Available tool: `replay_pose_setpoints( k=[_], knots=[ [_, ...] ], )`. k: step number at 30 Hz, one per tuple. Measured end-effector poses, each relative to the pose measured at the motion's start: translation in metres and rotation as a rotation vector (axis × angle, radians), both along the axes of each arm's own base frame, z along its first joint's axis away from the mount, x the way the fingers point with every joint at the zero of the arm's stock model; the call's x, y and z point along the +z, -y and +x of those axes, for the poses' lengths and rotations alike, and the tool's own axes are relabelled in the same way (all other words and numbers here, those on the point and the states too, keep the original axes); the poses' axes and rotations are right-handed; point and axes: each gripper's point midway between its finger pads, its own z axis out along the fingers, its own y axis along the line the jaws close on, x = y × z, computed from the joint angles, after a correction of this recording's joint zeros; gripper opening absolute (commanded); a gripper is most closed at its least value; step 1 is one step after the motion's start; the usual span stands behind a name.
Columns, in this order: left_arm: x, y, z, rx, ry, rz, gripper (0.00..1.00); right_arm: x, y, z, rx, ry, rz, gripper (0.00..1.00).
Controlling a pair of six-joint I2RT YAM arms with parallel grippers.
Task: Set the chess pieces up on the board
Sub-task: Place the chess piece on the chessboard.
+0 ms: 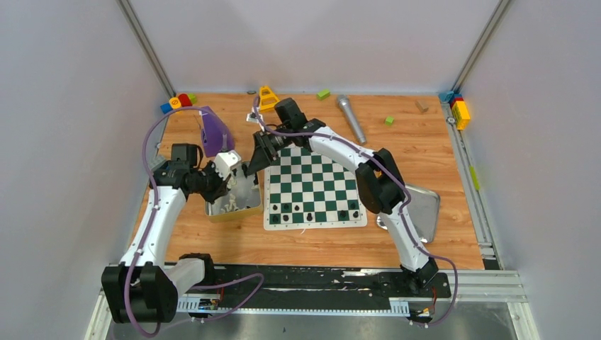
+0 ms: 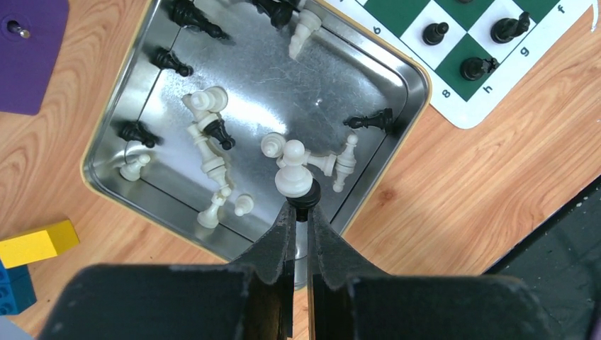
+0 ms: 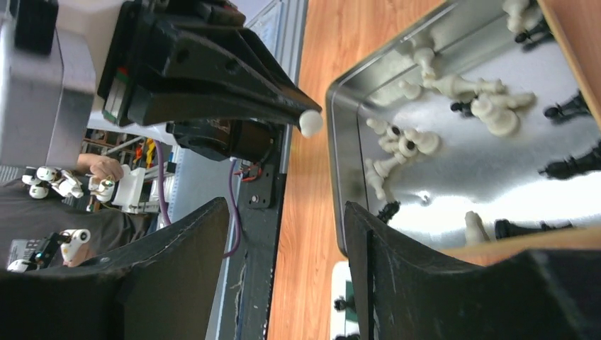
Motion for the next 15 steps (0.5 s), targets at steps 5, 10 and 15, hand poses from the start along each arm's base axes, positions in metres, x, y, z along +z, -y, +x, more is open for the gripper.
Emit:
replay_pose_setpoints(
  k=[5,10,15],
  knots=[
    [0.000,0.001,-0.001,0.005,0.005,-0.007,0.00,-0.004,-0.023,-0.007,0.027,-0.026,0.015,0.61],
    [0.003,0.002,-0.001,0.002,0.021,-0.011,0.00,-0.018,-0.038,-0.011,0.034,-0.065,0.000,0.58],
    [0.003,0.004,-0.002,-0.004,0.022,-0.014,0.00,-0.026,-0.047,-0.011,0.031,-0.088,-0.012,0.54]
  ],
)
